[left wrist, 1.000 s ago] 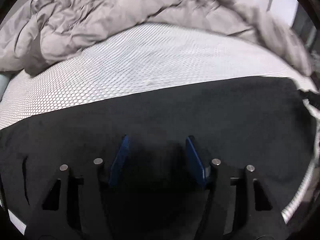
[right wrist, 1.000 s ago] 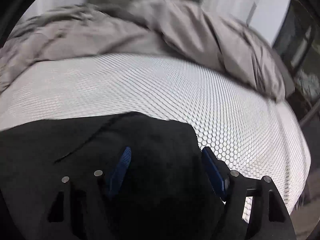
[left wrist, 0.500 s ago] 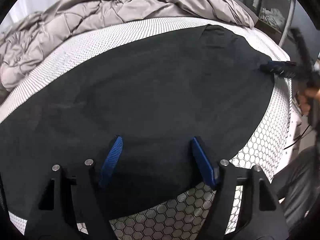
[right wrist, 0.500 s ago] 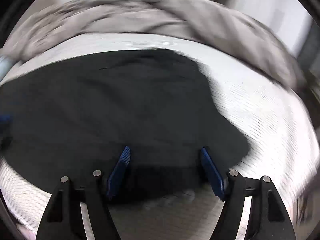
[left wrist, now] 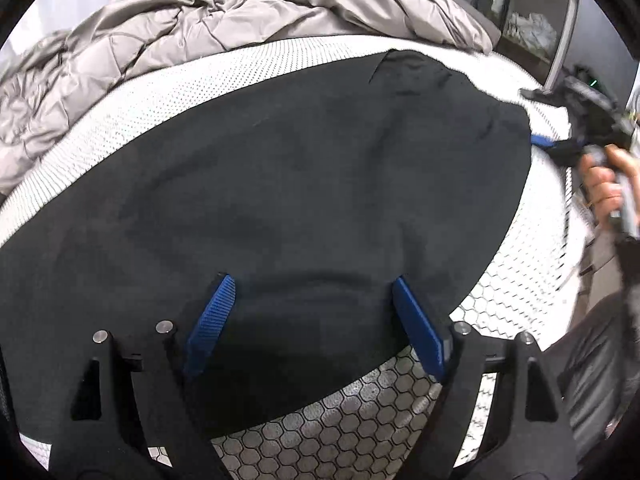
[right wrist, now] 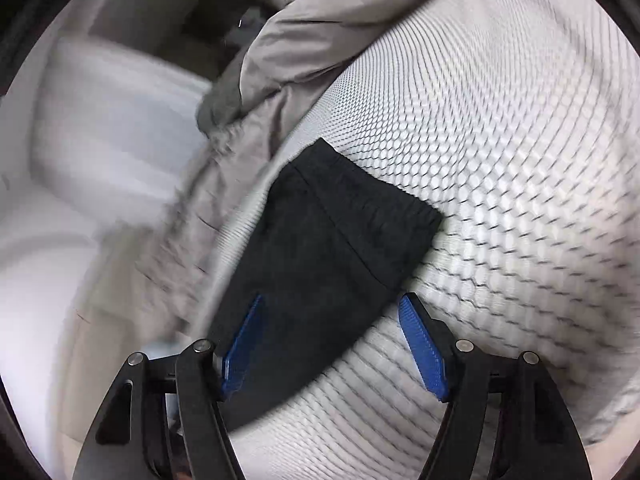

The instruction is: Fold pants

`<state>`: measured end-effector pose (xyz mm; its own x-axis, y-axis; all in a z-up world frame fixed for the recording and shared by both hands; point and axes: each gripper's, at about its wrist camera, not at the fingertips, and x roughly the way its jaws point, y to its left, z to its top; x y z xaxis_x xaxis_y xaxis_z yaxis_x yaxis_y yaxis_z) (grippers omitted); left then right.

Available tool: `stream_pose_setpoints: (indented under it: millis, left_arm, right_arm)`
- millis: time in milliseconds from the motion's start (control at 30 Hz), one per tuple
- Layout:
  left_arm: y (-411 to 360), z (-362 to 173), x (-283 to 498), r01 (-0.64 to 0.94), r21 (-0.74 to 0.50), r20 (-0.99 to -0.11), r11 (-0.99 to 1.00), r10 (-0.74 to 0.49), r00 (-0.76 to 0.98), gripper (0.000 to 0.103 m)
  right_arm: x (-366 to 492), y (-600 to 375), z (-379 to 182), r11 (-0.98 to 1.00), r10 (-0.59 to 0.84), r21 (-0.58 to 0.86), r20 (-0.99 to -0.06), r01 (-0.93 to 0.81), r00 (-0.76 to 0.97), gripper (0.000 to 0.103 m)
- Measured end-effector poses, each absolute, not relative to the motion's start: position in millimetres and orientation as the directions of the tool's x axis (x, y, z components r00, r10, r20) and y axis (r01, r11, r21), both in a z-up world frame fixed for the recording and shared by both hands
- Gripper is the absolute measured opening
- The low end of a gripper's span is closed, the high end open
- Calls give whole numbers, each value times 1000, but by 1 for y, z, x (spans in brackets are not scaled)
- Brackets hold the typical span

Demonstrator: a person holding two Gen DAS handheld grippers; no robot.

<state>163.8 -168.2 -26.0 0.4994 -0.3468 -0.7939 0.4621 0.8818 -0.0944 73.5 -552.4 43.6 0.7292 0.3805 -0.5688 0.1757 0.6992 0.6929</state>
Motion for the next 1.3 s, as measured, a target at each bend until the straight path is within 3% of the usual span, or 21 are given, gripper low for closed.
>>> stream_pose_setpoints:
  millis: [100,133,233,267,467,667,700,733,767,833,933,1033,1200,1300]
  left_arm:
    - [-161,-26,166,435,-127,-794,891,-355,493,79]
    - [-158,-25,167,429,-130,-793,894,-353,496,79]
    - [-142,-21,171,400,-148,-788,904,-352,505,79]
    - [-134,-19,173,381,-163,-784,910,-354,510,79]
    - [-72,-14,185,249,-213,-775,945,-319,545,79]
    - [28,-6,188,42,-277,-740,960,-241,627,79]
    - [41,-6,188,13,-272,-743,962,-218,633,79]
    - [57,-7,188,-28,-256,-749,966,-180,638,79]
    - [78,-8,186,-83,-243,-750,966,-133,647,79]
    - [106,-9,181,-149,-259,-748,954,-100,657,79]
    - [134,-10,176,-176,-312,-740,934,-123,661,76]
    - [128,-10,178,-112,-357,-723,927,-198,662,73]
    - [62,-16,189,76,-376,-735,924,-347,583,64]
    - [43,-21,198,112,-356,-749,928,-355,559,60]
  right_arm:
    - [100,-551,47,737,311,644,-593,205,743,64]
    - [105,-546,50,757,286,622,-593,202,753,57]
    - [117,-520,60,831,200,520,-613,200,764,23]
    - [117,-508,68,860,169,475,-608,185,775,19]
    - [111,-402,112,957,220,284,-554,-66,803,17]
    - [116,-231,111,863,492,218,-567,-455,661,17]
    - [116,-201,104,819,548,226,-579,-527,603,17]
    - [116,-172,92,766,594,231,-613,-600,522,24]
    - [119,-153,82,726,610,236,-655,-646,446,55]
    - [114,-119,50,663,580,221,-755,-715,305,79]
    - [104,-125,42,650,549,154,-773,-744,319,78]
    - [114,-171,49,734,524,156,-750,-661,405,81]
    - [125,-226,10,837,227,-47,-877,-546,423,79]
    - [122,-242,4,841,210,-66,-875,-537,437,77]
